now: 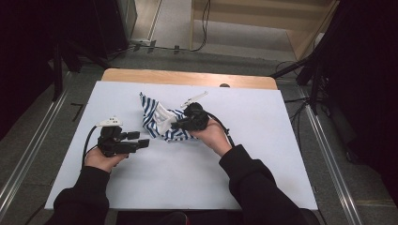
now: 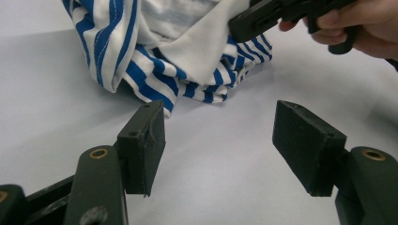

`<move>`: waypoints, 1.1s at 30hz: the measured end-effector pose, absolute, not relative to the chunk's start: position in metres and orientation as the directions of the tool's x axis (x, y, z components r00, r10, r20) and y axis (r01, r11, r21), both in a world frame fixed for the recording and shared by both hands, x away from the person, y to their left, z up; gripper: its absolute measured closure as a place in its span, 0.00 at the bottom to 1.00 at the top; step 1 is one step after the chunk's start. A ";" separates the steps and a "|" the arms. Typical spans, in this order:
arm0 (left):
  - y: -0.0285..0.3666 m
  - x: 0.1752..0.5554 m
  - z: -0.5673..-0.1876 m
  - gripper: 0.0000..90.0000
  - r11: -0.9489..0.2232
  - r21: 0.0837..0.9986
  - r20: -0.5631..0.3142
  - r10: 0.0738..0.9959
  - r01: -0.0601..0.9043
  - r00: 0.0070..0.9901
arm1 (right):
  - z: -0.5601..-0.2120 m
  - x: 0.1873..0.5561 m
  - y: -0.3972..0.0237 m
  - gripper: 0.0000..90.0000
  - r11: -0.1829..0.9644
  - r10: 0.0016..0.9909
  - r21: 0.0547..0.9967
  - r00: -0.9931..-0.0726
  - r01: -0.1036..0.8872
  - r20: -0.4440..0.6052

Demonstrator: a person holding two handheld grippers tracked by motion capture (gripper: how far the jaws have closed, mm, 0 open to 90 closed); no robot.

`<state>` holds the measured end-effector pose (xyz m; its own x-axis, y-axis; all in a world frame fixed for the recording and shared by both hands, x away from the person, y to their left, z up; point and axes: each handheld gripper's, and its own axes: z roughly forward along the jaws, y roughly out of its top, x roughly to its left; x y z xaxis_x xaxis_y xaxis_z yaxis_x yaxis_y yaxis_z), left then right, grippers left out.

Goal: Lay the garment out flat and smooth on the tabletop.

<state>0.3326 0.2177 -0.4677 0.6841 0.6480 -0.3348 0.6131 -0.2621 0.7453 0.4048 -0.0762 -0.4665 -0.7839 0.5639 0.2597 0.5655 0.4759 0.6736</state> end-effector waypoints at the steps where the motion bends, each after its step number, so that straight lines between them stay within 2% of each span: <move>1: 0.218 0.333 -0.468 0.39 -0.261 0.745 -0.335 0.650 0.613 0.683 | -0.464 0.404 -0.078 0.89 0.474 0.562 0.679 -0.786 0.561 0.257; 18: 0.214 0.341 -0.472 0.39 -0.263 0.742 -0.318 0.671 0.616 0.670 | -0.439 0.414 -0.124 0.88 0.372 0.628 0.710 -0.725 0.597 0.281; 25: 0.203 0.353 -0.475 0.39 -0.259 0.748 -0.307 0.681 0.611 0.665 | -0.434 0.422 -0.135 0.88 0.347 0.660 0.718 -0.701 0.603 0.271; 31: 0.192 0.366 -0.480 0.39 -0.284 0.752 -0.261 0.700 0.595 0.664 | -0.435 0.426 -0.136 0.88 0.343 0.667 0.714 -0.694 0.610 0.273; 33: 0.189 0.371 -0.482 0.37 -0.287 0.747 -0.262 0.702 0.600 0.662 | -0.436 0.426 -0.136 0.88 0.342 0.666 0.715 -0.694 0.610 0.273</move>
